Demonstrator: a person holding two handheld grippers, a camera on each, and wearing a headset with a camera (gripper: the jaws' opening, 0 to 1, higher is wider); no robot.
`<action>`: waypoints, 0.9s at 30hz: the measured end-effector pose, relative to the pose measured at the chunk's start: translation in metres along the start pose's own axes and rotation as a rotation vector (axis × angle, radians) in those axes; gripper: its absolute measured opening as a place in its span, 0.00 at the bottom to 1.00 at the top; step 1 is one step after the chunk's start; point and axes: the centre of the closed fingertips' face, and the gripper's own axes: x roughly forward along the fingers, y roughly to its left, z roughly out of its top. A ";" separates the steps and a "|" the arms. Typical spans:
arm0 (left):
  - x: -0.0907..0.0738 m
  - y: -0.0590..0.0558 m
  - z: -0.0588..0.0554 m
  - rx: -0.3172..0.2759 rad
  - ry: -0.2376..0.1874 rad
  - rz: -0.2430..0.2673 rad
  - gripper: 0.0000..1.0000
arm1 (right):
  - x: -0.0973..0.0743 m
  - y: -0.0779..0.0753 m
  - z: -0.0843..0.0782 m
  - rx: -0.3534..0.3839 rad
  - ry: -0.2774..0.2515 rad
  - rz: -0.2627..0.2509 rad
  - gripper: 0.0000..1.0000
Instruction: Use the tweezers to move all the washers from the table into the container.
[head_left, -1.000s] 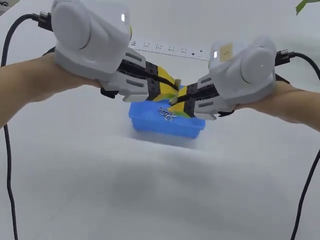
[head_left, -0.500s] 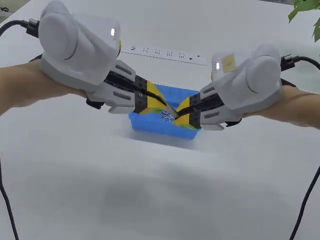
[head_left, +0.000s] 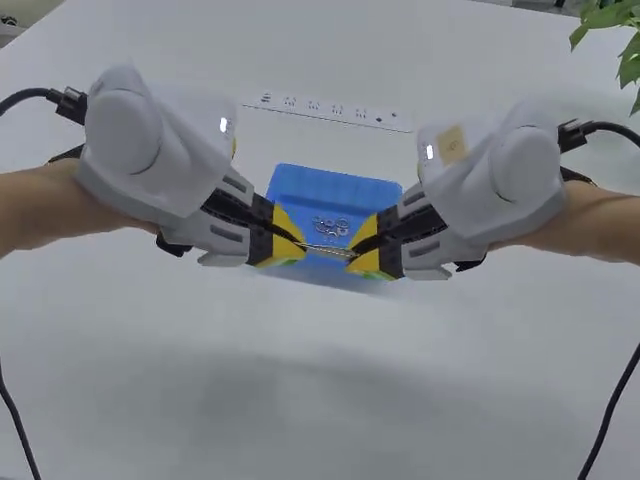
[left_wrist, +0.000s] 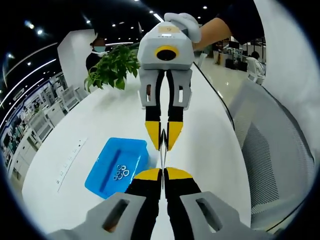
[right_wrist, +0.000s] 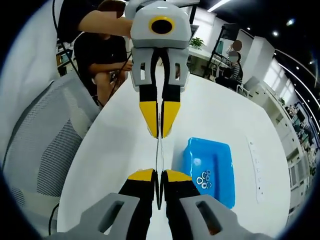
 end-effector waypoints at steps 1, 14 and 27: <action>0.001 0.000 -0.002 -0.003 0.002 0.002 0.06 | 0.000 0.001 -0.001 0.003 0.000 0.003 0.08; 0.048 0.002 -0.045 -0.056 0.103 -0.043 0.06 | 0.030 0.003 -0.039 0.114 0.030 0.012 0.08; 0.085 -0.005 -0.080 -0.065 0.224 -0.110 0.06 | 0.064 0.011 -0.081 0.149 0.123 0.043 0.09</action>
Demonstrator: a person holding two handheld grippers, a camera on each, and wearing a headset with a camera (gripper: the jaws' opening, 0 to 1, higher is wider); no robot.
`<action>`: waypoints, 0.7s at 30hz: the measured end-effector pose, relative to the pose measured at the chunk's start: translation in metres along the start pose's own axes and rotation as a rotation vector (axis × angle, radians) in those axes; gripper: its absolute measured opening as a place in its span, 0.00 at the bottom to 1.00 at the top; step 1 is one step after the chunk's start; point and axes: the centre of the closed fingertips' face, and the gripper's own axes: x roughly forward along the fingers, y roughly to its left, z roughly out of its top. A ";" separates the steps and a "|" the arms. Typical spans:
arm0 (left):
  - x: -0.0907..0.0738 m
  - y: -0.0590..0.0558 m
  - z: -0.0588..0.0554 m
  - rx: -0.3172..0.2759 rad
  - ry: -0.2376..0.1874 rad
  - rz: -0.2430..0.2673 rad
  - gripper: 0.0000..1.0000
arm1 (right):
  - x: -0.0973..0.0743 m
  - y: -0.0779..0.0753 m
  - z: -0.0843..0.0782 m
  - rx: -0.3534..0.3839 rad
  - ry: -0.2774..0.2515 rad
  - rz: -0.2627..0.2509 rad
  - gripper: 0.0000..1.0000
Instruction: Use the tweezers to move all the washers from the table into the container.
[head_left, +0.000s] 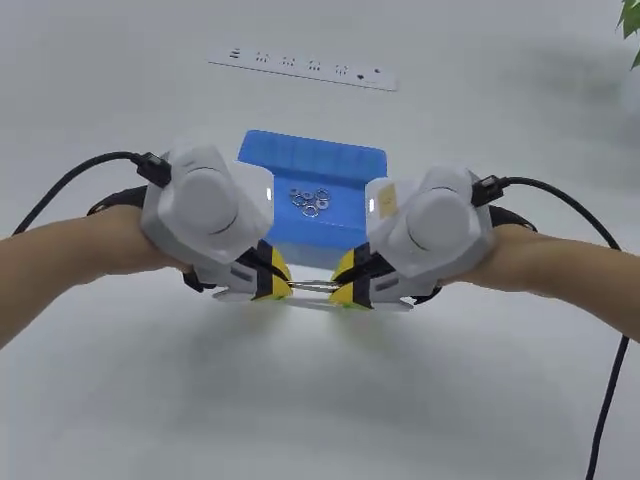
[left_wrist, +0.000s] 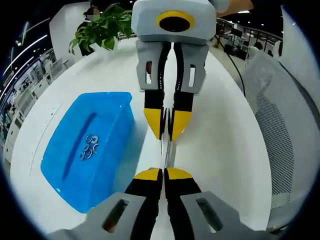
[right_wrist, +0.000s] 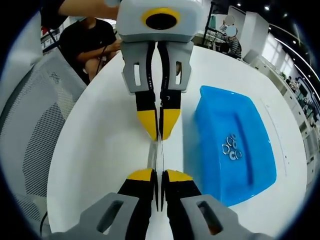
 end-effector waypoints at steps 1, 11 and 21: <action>0.002 0.000 -0.001 -0.001 0.007 0.000 0.06 | 0.002 0.000 -0.001 -0.001 0.002 0.001 0.09; 0.002 0.001 -0.001 -0.034 0.028 0.002 0.07 | 0.001 -0.001 -0.003 -0.016 0.014 0.001 0.11; 0.002 -0.003 0.001 -0.072 0.028 -0.012 0.16 | -0.002 -0.003 -0.006 -0.054 0.060 -0.016 0.15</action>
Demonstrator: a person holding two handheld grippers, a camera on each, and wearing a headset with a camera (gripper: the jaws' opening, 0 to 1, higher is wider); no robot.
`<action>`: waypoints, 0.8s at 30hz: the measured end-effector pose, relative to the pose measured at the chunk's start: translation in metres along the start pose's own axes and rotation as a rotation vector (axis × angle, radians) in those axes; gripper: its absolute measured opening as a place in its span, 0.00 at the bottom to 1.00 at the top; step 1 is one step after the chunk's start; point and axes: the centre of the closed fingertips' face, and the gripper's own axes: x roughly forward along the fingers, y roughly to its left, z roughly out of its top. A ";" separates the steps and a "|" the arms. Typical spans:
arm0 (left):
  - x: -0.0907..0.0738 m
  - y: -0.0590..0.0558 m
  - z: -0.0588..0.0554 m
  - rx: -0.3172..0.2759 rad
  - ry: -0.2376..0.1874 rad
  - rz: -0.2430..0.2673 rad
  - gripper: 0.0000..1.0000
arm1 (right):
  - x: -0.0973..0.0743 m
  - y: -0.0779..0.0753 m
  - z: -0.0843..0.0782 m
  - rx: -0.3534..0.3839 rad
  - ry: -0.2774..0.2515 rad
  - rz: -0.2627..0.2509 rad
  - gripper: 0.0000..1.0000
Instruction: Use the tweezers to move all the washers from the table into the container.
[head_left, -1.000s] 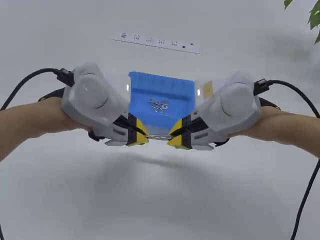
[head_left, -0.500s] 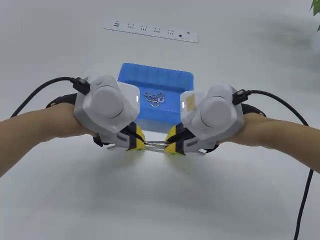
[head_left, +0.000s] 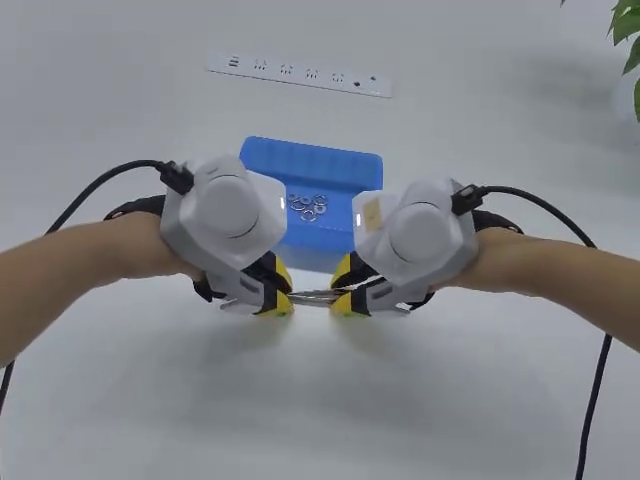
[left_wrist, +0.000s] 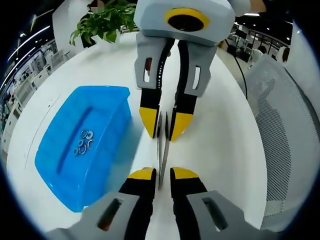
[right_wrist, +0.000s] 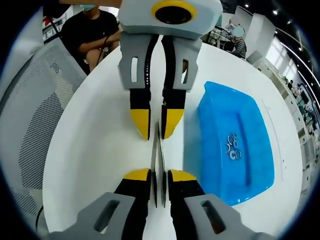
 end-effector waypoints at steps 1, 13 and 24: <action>0.000 0.000 0.000 -0.001 0.001 0.001 0.18 | -0.001 0.000 0.000 0.001 0.002 0.000 0.15; -0.057 0.011 0.010 -0.123 -0.200 0.194 0.39 | -0.070 -0.017 0.011 0.212 -0.211 -0.223 0.28; -0.154 -0.011 0.015 -0.166 -0.410 0.402 0.91 | -0.146 0.002 0.010 0.249 -0.343 -0.469 0.66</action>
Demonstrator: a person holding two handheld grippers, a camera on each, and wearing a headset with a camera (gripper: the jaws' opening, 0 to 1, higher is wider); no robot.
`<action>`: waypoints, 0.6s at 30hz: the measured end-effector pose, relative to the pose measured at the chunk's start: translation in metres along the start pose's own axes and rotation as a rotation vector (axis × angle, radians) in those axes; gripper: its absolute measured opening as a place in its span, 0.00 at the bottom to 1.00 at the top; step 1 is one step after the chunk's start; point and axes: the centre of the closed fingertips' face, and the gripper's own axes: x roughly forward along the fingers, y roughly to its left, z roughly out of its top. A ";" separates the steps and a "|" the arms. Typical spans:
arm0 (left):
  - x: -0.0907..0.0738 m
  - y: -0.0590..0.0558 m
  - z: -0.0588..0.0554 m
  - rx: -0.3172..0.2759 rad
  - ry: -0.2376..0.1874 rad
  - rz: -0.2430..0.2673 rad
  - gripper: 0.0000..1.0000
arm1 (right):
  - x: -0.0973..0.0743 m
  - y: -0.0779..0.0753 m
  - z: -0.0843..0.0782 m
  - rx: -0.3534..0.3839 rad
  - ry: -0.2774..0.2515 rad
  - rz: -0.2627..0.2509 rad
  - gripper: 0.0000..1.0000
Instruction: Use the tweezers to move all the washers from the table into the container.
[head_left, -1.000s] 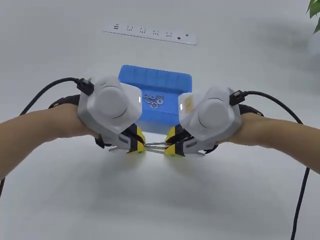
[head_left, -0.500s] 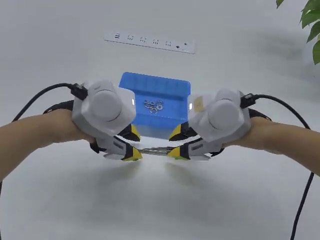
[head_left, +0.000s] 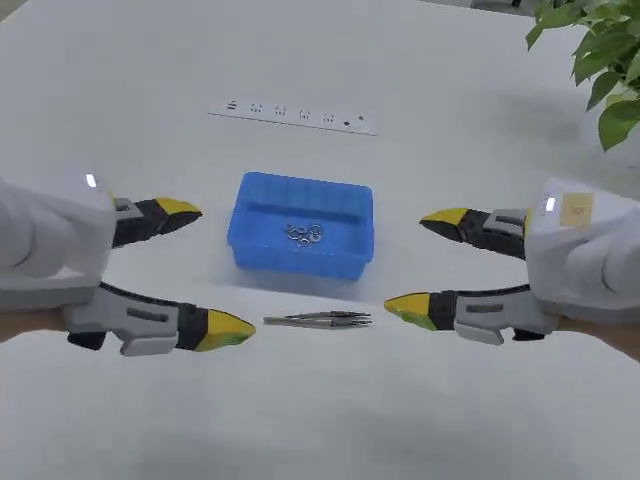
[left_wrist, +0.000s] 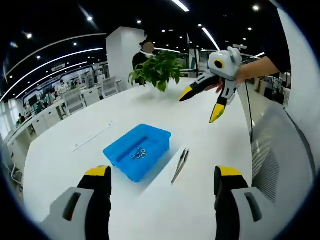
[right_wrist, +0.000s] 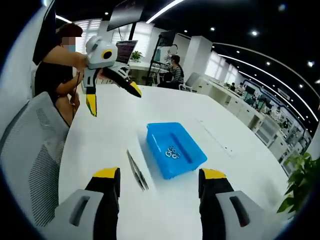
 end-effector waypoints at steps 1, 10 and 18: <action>-0.007 -0.001 0.001 -0.003 0.001 0.008 0.95 | -0.004 0.002 -0.001 0.000 0.003 -0.004 0.67; -0.048 0.008 0.011 -0.003 -0.039 0.114 1.00 | -0.026 0.019 -0.014 0.080 0.032 -0.055 1.00; -0.063 0.011 0.007 0.014 -0.020 0.136 1.00 | -0.038 0.022 -0.007 0.091 0.027 -0.049 1.00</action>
